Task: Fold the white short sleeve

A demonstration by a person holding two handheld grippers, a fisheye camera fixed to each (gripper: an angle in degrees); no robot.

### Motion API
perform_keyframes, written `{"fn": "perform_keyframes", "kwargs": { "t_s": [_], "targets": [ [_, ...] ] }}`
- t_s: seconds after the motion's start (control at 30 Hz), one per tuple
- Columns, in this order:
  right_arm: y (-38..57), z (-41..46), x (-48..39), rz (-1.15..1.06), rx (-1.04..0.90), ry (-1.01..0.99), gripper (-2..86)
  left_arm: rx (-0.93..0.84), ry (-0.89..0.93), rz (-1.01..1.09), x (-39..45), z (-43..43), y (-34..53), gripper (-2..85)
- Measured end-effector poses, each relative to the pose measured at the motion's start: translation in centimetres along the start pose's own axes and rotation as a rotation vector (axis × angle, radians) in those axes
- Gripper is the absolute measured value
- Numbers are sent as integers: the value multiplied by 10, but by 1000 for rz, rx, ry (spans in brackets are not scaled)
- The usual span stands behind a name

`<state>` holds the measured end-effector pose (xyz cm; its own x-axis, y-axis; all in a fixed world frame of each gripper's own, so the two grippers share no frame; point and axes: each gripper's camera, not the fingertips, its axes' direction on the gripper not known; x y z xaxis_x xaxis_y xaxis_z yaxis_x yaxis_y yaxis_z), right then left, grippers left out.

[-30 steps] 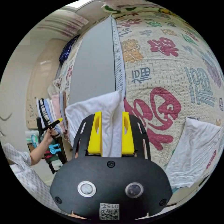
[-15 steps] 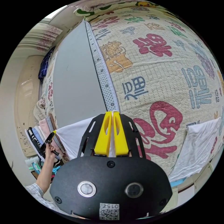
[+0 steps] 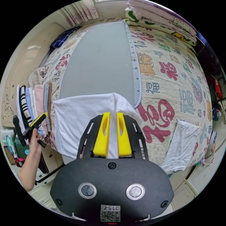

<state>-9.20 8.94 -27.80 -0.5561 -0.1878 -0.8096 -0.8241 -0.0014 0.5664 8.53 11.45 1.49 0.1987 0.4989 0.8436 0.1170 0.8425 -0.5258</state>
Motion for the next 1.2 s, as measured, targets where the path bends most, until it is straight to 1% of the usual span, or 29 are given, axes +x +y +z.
{"fn": "perform_keyframes", "kwargs": {
  "t_s": [0.07, 0.13, 0.2, 0.3, 0.37, 0.4, 0.47, 0.5, 0.6, 0.67, 0.7, 0.73, 0.77, 0.83, 0.93, 1.0, 1.1, 1.2],
  "targets": [
    [12, 26, -26, 43, -46, 56, 70, -28, 88, -32, 17, 1, 17, -5],
    [19, 44, -37, 61, -85, 134, 69, -47, 118, -72, 29, 5, 26, -6],
    [28, 54, -34, 57, -90, 110, 66, -80, 175, -120, 36, 13, 31, -7],
    [35, 58, 7, 90, -48, 46, 59, -98, 218, -168, 42, 23, 34, -7],
    [36, 63, 40, 67, -36, -5, 24, -95, 231, -164, 46, 28, 33, -7],
    [37, 66, 44, 46, -29, -8, 21, -92, 234, -161, 47, 29, 32, -7],
    [45, 83, 42, -83, 1, -3, 15, -100, 247, -167, 53, 36, 31, -7],
    [48, 90, 39, -113, 1, 0, 16, -107, 251, -177, 54, 39, 31, -7],
    [61, 149, 16, -203, -87, -46, 37, -140, 263, -201, 65, 51, 31, -7],
    [65, 210, -4, -250, -250, -91, 69, -168, 256, -210, 77, 61, 31, -7],
    [65, 224, -7, -231, -288, -78, 69, -176, 251, -214, 79, 64, 31, -7],
    [66, 248, -11, -198, -332, -23, 64, -191, 240, -226, 84, 69, 31, -7],
    [67, 267, -14, -207, -338, 57, 55, -202, 231, -234, 87, 74, 31, -7],
    [69, 290, -15, -244, -330, 122, 52, -211, 212, -260, 91, 80, 30, -7],
    [70, 318, 1, -244, -305, 148, 50, -222, 154, -327, 89, 91, 30, -8],
    [69, 334, 15, -221, -305, 132, 50, -231, 174, -322, 90, 95, 29, -7],
    [69, 364, 31, -212, -311, 148, 50, -187, 154, -316, 97, 94, 29, -7],
    [78, 389, 35, -271, -282, 233, 49, -191, 150, -317, 104, 100, 29, -4]
  ]
}}
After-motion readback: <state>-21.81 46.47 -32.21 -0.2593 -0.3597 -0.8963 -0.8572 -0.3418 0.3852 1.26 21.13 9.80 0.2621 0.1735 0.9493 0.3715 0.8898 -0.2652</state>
